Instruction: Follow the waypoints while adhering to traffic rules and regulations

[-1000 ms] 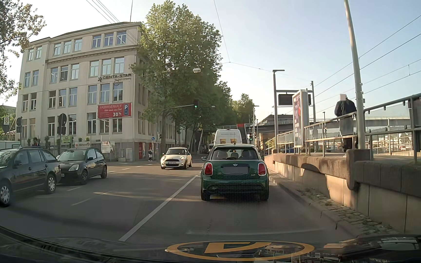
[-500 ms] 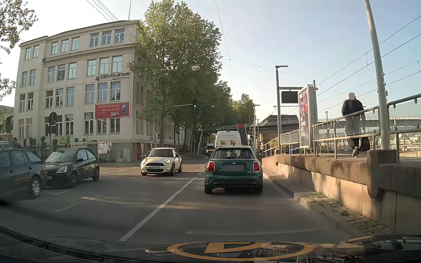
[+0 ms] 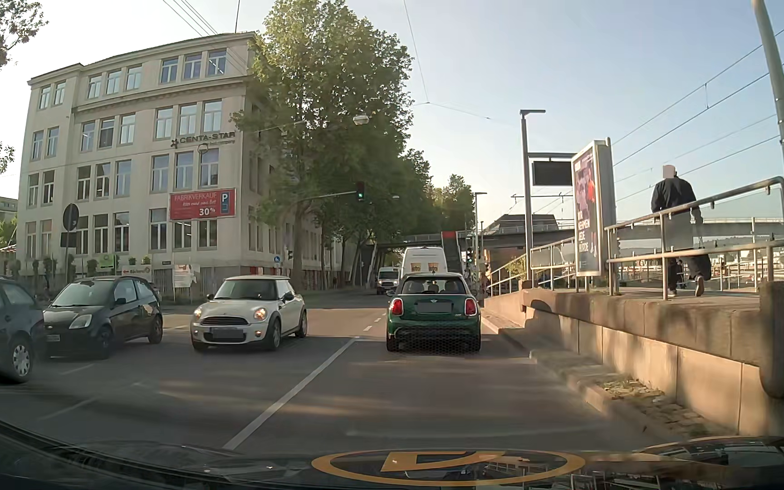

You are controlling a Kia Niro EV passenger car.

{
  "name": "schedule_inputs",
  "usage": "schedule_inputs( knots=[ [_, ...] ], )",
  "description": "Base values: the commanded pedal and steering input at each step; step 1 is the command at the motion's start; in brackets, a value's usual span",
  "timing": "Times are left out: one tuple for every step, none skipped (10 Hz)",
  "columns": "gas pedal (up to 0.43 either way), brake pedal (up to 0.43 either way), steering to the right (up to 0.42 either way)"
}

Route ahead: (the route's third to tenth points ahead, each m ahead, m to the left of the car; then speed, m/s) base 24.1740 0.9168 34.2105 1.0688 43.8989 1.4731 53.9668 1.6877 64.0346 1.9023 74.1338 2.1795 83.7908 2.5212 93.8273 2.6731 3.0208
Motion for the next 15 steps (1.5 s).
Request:
schedule_inputs(
  knots=[
    [0.28,0.0,0.0],
    [0.287,0.0,0.001],
    [0.299,0.0,0.001],
    [0.319,0.0,0.0],
    [0.339,0.0,0.001],
    [0.358,0.0,0.0],
    [0.358,0.0,0.001],
    [0.358,0.0,0.001],
    [0.358,0.0,0.001],
    [0.358,0.0,0.001],
    [0.35,0.0,0.001],
    [0.35,0.0,0.001],
    [0.35,0.0,0.001],
    [0.339,0.0,0.001],
    [0.331,0.0,0.0]
  ],
)
